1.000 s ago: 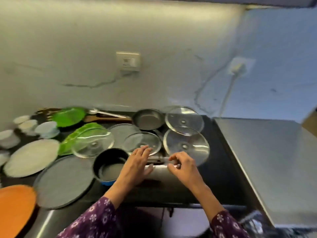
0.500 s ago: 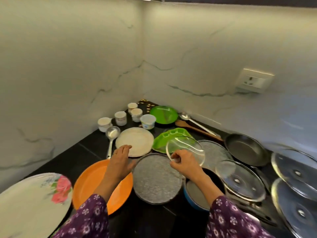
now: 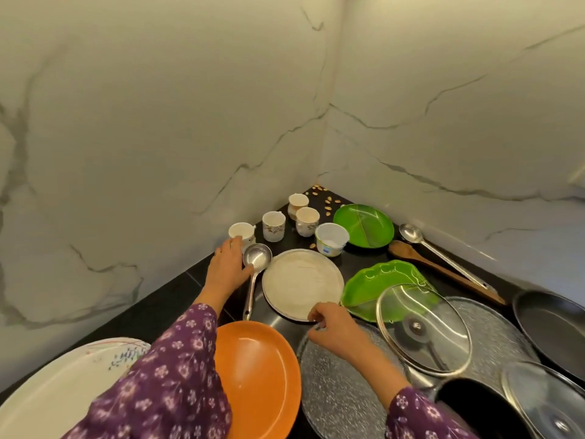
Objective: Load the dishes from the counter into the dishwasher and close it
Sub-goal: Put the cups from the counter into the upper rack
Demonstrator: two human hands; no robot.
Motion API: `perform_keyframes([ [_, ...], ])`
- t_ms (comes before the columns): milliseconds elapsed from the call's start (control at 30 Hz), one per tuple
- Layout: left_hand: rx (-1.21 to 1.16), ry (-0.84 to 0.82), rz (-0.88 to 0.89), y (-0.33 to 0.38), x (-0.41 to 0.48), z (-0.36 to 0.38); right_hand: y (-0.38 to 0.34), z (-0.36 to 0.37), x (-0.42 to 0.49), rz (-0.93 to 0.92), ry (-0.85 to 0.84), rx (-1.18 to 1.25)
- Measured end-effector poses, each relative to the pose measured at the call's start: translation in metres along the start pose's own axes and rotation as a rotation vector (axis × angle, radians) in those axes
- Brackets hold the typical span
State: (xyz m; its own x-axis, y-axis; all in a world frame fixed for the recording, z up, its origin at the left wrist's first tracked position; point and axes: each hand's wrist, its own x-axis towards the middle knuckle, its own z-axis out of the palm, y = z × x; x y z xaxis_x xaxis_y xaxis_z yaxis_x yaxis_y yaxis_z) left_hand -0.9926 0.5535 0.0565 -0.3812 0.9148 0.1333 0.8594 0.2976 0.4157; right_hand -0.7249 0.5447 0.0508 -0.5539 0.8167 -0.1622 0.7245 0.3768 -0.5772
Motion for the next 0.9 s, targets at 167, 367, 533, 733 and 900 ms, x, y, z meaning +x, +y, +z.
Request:
perform_keyframes([
  [167,0.051,-0.029,-0.008,-0.007,0.049,0.002,0.009,0.015,0.004,-0.009,-0.009,0.003],
  [367,0.123,-0.054,-0.018,-0.004,0.082,0.006,0.016,0.025,0.0,-0.001,-0.012,0.038],
  [533,0.202,-0.079,-0.055,-0.007,0.095,0.01,0.016,0.024,-0.004,0.014,-0.014,0.062],
  [733,0.077,0.146,-0.169,0.006,0.07,-0.004,0.012,0.011,-0.013,0.035,-0.009,0.11],
  [900,-0.074,0.259,-0.111,0.042,0.028,-0.036,0.006,-0.002,-0.03,0.066,0.025,0.231],
])
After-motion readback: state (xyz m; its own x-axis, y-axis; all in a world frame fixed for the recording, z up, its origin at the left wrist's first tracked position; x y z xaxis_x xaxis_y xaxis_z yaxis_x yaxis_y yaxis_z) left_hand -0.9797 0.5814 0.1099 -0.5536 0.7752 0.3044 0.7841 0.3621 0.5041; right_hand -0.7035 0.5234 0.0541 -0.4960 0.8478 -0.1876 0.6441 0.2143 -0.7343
